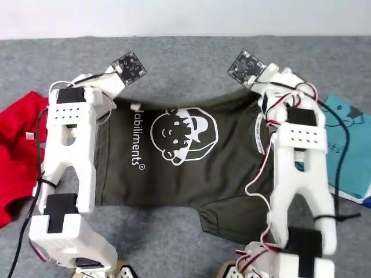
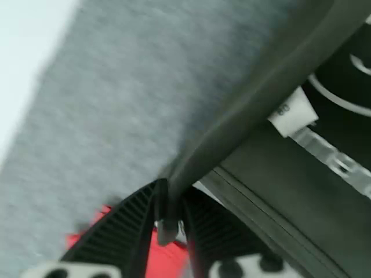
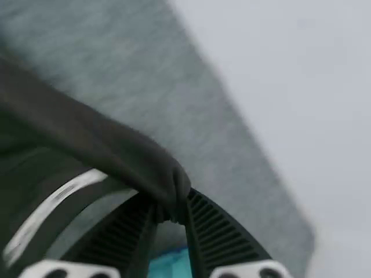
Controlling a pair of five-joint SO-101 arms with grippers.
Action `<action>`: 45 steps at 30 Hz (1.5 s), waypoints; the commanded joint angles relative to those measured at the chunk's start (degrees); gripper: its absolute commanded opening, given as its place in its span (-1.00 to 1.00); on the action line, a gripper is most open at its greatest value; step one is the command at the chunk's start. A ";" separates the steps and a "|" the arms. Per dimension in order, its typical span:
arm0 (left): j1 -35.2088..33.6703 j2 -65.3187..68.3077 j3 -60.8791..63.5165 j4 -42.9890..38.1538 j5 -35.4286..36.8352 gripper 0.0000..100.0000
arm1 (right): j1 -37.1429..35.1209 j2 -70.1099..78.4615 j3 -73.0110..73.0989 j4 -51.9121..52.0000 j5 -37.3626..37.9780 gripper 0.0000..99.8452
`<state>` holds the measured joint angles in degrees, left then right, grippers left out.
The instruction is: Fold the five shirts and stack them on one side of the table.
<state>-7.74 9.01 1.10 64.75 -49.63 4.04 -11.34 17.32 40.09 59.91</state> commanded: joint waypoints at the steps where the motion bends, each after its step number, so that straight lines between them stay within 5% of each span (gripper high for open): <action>1: 0.53 -5.89 -2.95 8.35 -0.62 -0.97 | 0.13 -6.55 -3.43 12.26 0.53 -0.98; 12: 0.18 -7.21 -2.42 29.89 -4.13 -0.97 | 0.31 -12.53 -3.43 44.09 0.26 -0.98; 21: -1.49 -7.21 7.52 30.86 -5.10 -0.97 | -0.13 -12.53 -3.25 62.73 -3.34 -0.98; 31: -7.65 -7.74 13.05 32.35 -11.25 -0.97 | -0.22 -22.29 10.90 62.90 -3.69 -0.98; 45: -7.65 -7.12 14.99 33.32 -14.86 -0.97 | -0.13 -28.79 24.00 62.55 0.88 -0.98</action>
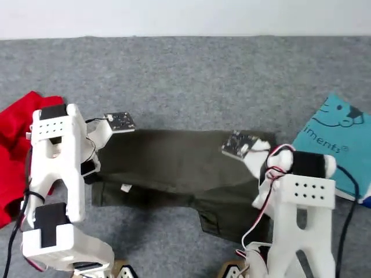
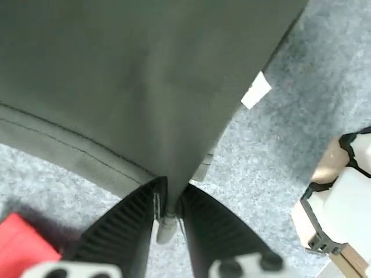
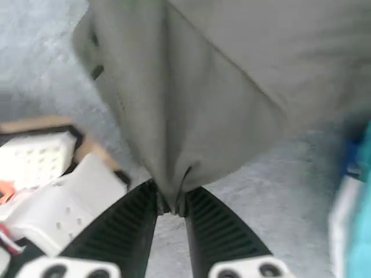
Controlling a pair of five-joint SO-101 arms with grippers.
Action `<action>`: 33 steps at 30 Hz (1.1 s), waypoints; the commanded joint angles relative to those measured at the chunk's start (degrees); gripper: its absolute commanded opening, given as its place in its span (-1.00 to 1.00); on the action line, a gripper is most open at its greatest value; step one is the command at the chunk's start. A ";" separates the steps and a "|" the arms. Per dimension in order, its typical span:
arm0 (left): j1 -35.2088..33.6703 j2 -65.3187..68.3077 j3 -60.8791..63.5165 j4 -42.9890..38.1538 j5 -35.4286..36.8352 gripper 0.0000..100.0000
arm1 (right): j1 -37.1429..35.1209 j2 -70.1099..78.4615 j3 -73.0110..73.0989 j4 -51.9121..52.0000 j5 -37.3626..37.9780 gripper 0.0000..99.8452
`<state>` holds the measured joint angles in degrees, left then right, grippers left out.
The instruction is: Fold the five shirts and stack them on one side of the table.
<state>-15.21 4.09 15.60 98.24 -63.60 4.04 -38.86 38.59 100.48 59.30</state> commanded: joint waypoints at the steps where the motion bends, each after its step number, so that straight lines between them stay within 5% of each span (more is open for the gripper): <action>1: -0.18 -2.20 1.19 -0.79 -1.05 -0.97 | -0.04 -1.27 3.87 1.54 1.32 -0.98; 7: -0.44 -2.90 3.21 -0.97 -0.79 -0.80 | 0.31 -1.36 5.54 -2.59 0.26 -0.92; 13: -0.35 -2.90 3.03 1.85 -0.70 -0.75 | 3.38 -1.36 5.54 -4.97 -3.43 -0.52; 22: -0.97 -12.75 2.95 1.49 0.88 -0.75 | 5.76 -1.45 5.10 -11.38 -4.04 -0.51; 27: -0.70 -17.93 3.21 -8.35 12.66 -0.76 | 4.79 -1.19 4.92 -25.01 -13.01 -0.53; 33: 4.66 -14.07 3.30 -22.07 35.69 -0.98 | -2.95 6.20 4.84 -42.33 -20.48 -1.00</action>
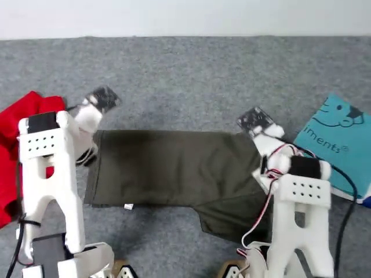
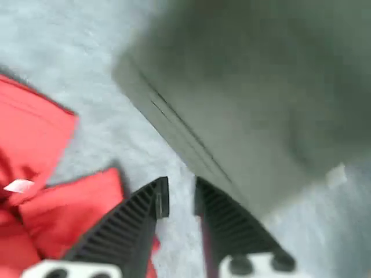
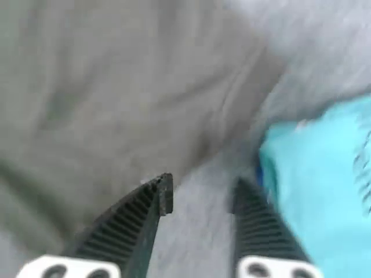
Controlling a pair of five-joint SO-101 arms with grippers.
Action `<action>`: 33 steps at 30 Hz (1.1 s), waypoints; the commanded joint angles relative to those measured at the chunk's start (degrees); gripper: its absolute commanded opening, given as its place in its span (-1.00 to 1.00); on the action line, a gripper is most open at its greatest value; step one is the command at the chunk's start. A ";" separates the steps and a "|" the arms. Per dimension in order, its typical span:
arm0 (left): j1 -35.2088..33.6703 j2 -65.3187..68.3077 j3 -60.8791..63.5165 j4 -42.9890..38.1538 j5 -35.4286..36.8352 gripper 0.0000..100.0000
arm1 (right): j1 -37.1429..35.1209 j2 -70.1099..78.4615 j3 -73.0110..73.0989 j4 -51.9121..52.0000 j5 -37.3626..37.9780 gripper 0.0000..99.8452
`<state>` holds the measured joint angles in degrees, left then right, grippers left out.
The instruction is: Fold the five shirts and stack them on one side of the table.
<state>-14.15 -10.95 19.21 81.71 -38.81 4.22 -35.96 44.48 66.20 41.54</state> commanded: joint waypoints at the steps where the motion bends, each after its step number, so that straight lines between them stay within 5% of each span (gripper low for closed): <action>1: 5.45 2.64 -0.22 -6.77 13.54 -0.97 | -3.65 5.41 -1.05 -11.12 -3.69 -0.97; 5: 10.55 11.08 -0.92 -12.84 19.96 -0.97 | -4.09 15.34 -1.41 -23.87 -8.97 -0.98; 12: 8.70 26.11 -7.69 -16.62 22.86 -0.97 | -3.65 33.80 -8.70 -34.42 -9.32 -0.98; 23: 2.90 37.98 -17.98 -7.82 22.42 -0.97 | 1.19 51.65 -26.81 -25.71 -12.92 -0.98; 33: 3.52 20.48 -18.15 -4.04 22.77 -0.97 | -3.91 38.90 -28.48 -13.93 -12.75 -0.98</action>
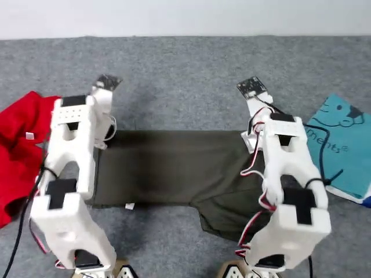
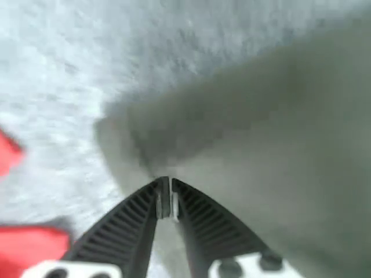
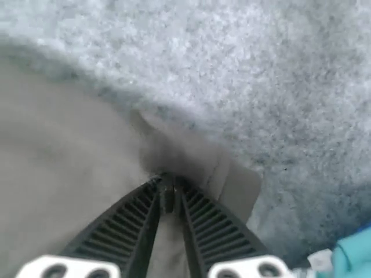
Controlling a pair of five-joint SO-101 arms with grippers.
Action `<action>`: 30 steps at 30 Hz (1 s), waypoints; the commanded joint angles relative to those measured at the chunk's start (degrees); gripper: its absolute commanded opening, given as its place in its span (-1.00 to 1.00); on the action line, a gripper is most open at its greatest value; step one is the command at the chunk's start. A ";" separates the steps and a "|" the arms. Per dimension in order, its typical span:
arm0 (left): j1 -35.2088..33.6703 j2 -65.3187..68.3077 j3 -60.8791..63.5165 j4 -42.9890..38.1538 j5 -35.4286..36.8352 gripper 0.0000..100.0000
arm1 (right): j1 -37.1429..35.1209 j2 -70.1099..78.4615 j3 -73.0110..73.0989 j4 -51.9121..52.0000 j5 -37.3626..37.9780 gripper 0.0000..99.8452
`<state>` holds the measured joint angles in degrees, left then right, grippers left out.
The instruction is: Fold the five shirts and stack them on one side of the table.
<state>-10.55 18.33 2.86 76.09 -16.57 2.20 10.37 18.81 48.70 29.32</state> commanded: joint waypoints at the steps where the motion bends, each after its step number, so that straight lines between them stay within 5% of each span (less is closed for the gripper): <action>1: 0.53 -10.81 -1.80 2.55 0.35 -0.97 | -2.51 -9.45 -2.81 5.05 -0.62 -0.98; 13: 14.51 -20.57 -1.71 12.22 0.26 -0.97 | 1.10 -36.00 -3.08 24.57 -0.88 -0.98; 30: 49.23 -15.12 -1.19 10.46 0.35 -0.93 | 36.88 -53.32 0.18 36.26 -0.97 -0.98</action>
<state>33.76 1.80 2.86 87.87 -16.57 34.29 -40.97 19.16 84.66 28.88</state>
